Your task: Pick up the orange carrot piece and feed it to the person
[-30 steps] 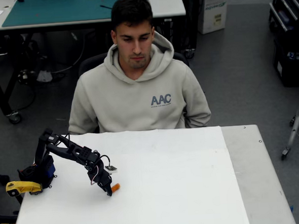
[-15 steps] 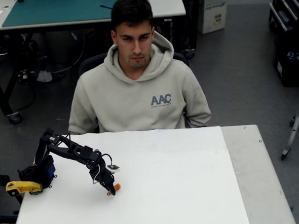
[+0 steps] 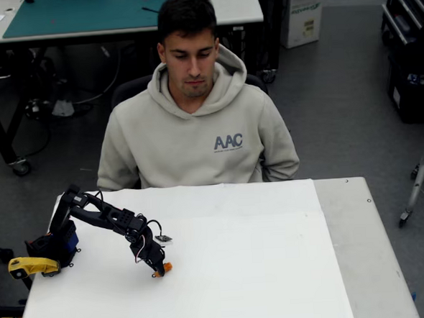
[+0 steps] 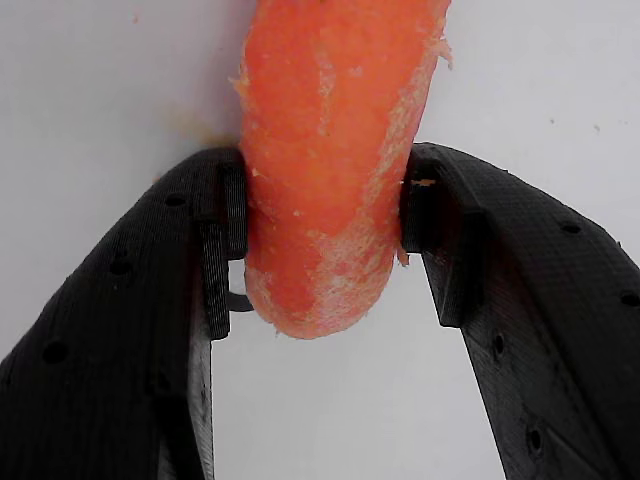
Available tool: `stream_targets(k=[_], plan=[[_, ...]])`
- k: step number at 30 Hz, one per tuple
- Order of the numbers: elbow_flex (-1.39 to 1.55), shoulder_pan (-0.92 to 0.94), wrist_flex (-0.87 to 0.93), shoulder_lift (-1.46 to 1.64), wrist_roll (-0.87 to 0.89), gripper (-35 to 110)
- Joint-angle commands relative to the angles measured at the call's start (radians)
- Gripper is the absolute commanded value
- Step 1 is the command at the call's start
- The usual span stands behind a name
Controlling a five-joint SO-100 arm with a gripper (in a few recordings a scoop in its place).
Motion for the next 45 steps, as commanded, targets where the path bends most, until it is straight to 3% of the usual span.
stream_targets(k=[1, 6, 14, 31, 45], plan=[[-0.017, 0.005, 0.003, 0.003, -0.009, 5], [-0.028, 0.003, 0.005, 0.015, 0.003, -5], [-0.041, -0.046, 0.011, 0.043, 0.110, -3], [-0.095, -0.276, 0.000, 0.515, 0.137, -3], [-0.706, -0.374, 0.002, 0.279, 0.103, -3]])
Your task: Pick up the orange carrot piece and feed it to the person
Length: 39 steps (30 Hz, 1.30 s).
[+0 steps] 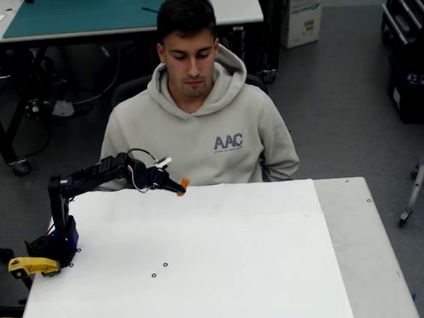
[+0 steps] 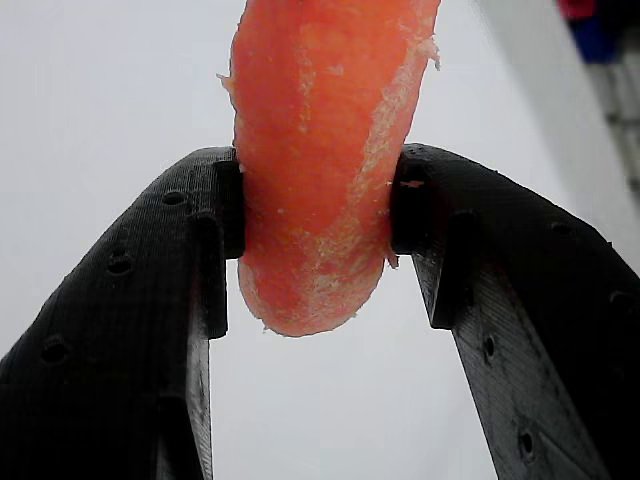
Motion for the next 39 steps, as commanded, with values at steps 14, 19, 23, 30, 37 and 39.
stream_targets(k=[14, 19, 23, 30, 37, 39], plan=[[-0.790, -0.137, -0.006, -0.393, -0.311, -3], [-0.951, -0.201, -0.006, -0.474, -0.344, -3], [-1.054, -0.247, -0.006, -0.528, -0.397, -3], [-1.183, -0.311, -0.012, -0.611, -0.528, -3], [-1.204, -0.324, -0.334, -0.658, -0.584, -3], [-1.201, -0.324, -0.459, -0.681, -0.586, -3]])
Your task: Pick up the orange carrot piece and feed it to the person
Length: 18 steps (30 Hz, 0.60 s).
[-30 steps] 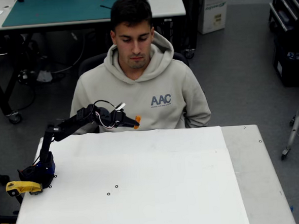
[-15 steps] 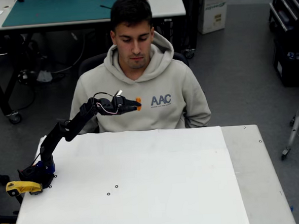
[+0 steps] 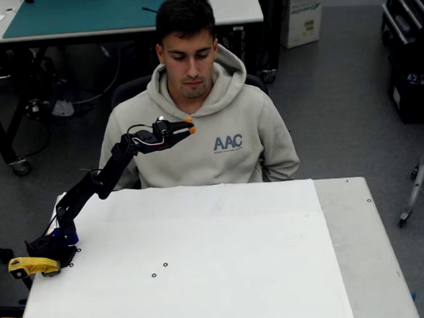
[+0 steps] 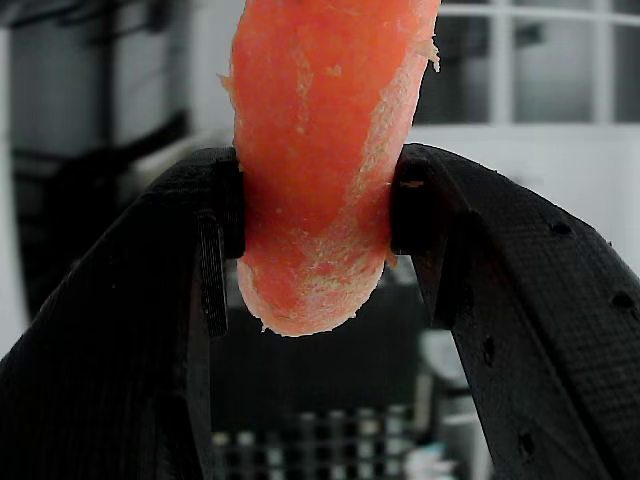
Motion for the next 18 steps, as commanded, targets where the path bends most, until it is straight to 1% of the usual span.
stream_targets(k=[1, 6, 13, 18], plan=[[-0.081, 0.002, -0.247, 0.008, -0.018, -3], [0.034, -0.012, -0.449, -0.018, -0.018, -3], [0.183, -0.058, -0.618, -0.018, -0.021, -3], [0.224, -0.104, -0.724, -0.018, -0.110, -3]])
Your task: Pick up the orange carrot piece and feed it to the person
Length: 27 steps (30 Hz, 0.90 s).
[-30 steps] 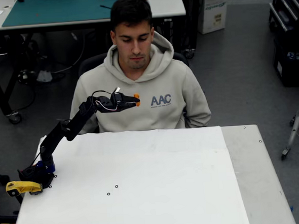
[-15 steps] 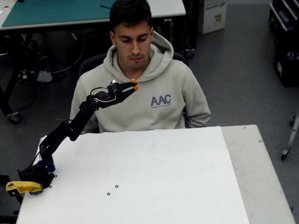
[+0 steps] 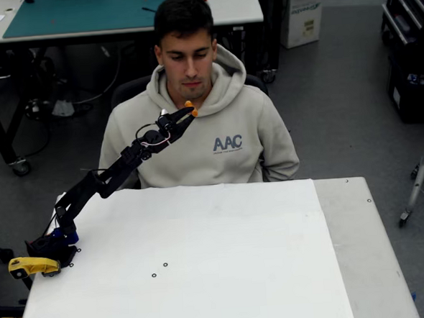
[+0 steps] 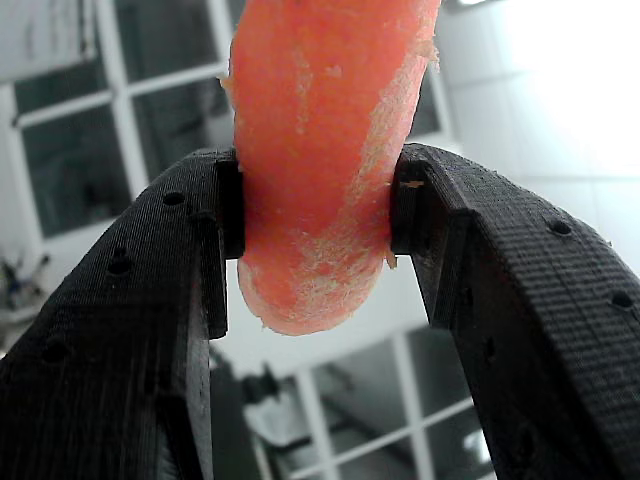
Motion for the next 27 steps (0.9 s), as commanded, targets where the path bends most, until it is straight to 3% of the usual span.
stream_targets(k=[1, 10, 27], plan=[[-0.014, -0.032, -0.101, 0.046, -0.078, -3], [-0.008, -0.103, -0.218, 0.032, -0.193, -3], [-0.005, -0.109, -0.216, 0.031, -0.207, -3]])
